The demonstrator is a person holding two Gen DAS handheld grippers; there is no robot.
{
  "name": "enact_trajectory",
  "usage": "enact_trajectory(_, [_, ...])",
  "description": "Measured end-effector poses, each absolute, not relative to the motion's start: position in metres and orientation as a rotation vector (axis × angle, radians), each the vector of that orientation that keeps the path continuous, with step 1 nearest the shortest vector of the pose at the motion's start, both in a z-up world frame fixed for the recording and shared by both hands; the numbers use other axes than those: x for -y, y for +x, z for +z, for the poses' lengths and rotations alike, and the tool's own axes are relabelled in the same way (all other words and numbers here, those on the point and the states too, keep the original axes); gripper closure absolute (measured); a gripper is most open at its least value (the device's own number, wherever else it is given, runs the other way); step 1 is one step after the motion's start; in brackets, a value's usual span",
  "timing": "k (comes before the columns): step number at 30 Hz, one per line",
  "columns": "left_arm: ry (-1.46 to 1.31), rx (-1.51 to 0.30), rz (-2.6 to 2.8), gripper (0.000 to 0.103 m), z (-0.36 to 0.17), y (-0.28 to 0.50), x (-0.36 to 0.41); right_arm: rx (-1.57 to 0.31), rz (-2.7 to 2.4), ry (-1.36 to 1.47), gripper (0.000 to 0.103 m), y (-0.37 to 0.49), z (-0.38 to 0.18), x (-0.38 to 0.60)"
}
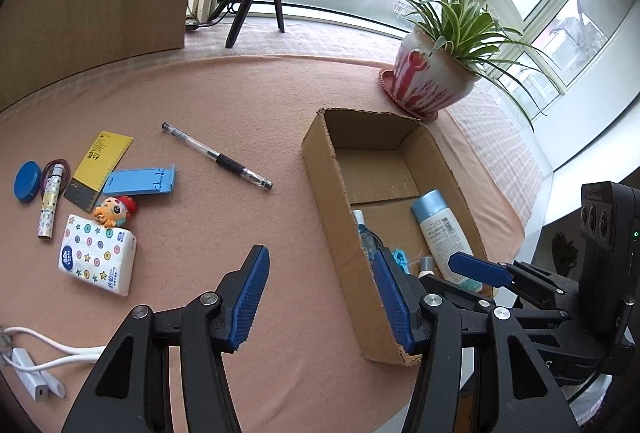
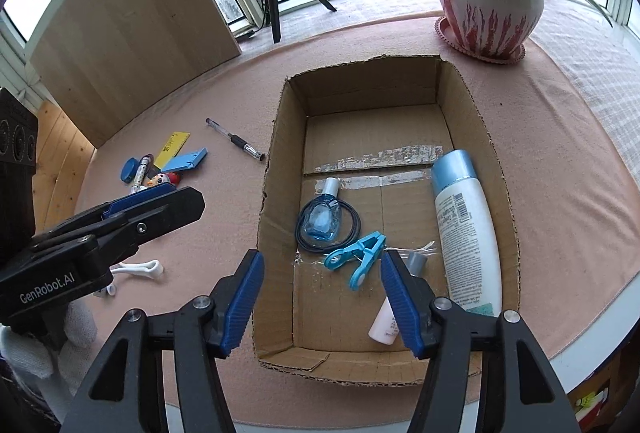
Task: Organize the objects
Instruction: 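Move both grippers back toward the white charger and cable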
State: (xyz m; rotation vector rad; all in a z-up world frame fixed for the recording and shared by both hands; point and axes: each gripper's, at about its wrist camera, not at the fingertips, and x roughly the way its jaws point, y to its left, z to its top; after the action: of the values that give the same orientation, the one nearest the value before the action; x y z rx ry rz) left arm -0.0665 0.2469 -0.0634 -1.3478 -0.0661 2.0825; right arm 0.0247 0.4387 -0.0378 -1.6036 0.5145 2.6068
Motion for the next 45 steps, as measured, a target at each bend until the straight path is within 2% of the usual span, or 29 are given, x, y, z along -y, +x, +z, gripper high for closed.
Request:
enact_trajectory(11, [-1.439,0.161,2.258,0.045,-0.072,-0.059,-0.128,-0.417,2.733,-1.718,0.046,0.0,-0.038,-0.363])
enact_trajectory(26, [-1.688,0.33,2.445,0.045,-0.123,-0.038,0.034,-0.226,2.886,-1.896,0.046,-0.014,-0.051,-0.242])
enact_trajectory(31, [-1.732,0.371,2.455,0.047,-0.141,-0.048,0.059,-0.168,2.911,-1.94,0.046,-0.011,-0.057,-0.211])
enact_trajectory(36, [-1.732,0.366,2.426,0.055,-0.148,-0.062,0.067,-0.135,2.91,-1.957,0.046,-0.01,-0.061,-0.194])
enact_trajectory(45, [-1.712,0.296,2.382,0.056,-0.15,-0.092,0.052,-0.158,2.869,-1.973,0.046,-0.01,-0.069,-0.187])
